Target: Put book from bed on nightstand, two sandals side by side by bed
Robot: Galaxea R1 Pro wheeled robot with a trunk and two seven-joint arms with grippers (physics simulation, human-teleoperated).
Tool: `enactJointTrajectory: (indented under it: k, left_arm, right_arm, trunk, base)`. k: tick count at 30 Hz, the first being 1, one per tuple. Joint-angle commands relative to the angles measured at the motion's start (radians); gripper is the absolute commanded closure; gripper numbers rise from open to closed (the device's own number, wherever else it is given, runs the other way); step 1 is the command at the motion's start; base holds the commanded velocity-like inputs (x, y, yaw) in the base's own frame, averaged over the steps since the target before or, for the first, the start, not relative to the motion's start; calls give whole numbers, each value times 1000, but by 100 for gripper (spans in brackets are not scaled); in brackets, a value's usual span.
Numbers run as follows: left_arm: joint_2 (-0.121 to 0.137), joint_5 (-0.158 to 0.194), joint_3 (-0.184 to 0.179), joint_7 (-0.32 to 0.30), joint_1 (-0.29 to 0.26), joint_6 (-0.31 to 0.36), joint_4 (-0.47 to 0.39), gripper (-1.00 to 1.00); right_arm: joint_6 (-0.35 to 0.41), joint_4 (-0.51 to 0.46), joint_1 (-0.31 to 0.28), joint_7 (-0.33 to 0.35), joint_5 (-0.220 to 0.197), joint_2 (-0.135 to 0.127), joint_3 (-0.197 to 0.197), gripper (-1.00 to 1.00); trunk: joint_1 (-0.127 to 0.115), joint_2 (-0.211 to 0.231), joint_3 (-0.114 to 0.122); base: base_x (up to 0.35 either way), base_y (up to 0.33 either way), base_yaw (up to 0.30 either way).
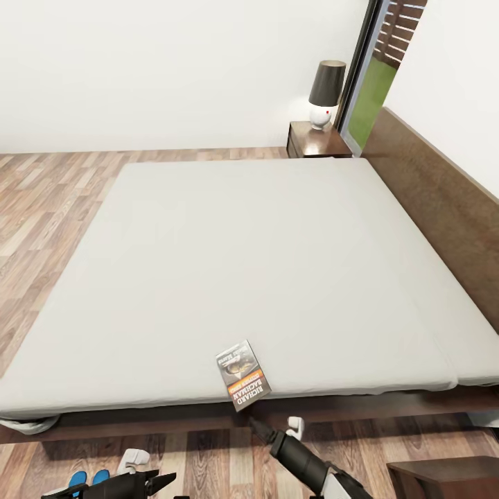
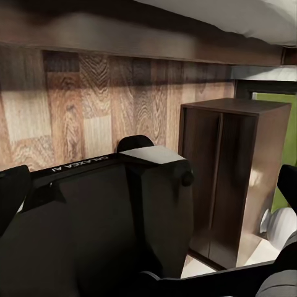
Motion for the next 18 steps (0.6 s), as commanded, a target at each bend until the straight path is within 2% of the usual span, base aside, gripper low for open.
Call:
enactJointTrajectory:
  k: [1,2,3,4,5,7,10,18]
  left_arm:
    - [0,7,-8,-2,0,-4,0,-100]
    - [0,7,-8,-2,0,-4,0,-100]
    - [0,7,-8,-2,0,-4,0,-100]
    - [0,7,-8,-2,0,-4,0,-100]
    - [0,7,-8,-2,0,-4,0,-100]
    - [0,7,-8,-2,0,-4,0,-100]
    - [0,7,-8,-2,0,-4,0,-100]
    - [0,8,-8,-2,0,-3,0,-100]
  right_arm:
    - [8,0,0,3,-40,0,-1,-100]
    - [8,0,0,3,-56,0,-1,-100]
    - [7,0,-1,3,-110,1,-1,-100]
    - [7,0,0,3,-128,1,-1,-100]
    - [7,-1,0,3,-169,1,-1,-100]
    - [8,-1,0,3,-195,1,-1,-100]
    - [8,-1,0,3,-214,1,-3,-100]
    - [7,0,0,3,-222,1,-1,-100]
  trunk:
    - [0,-1,-1]
    - [0,-1,-1]
    - [0,-1,-1]
    - [0,-1,-1]
    - [0,-1,-1]
    - [0,-1,-1]
    - [0,-1,-1]
    - [0,-1,-1]
  base:
    - [0,0,0]
    - [0,0,0]
    - [0,0,0]
    - [0,0,0]
    - [0,0,0]
    - [0,0,0]
    - [0,0,0]
    - [0,0,0]
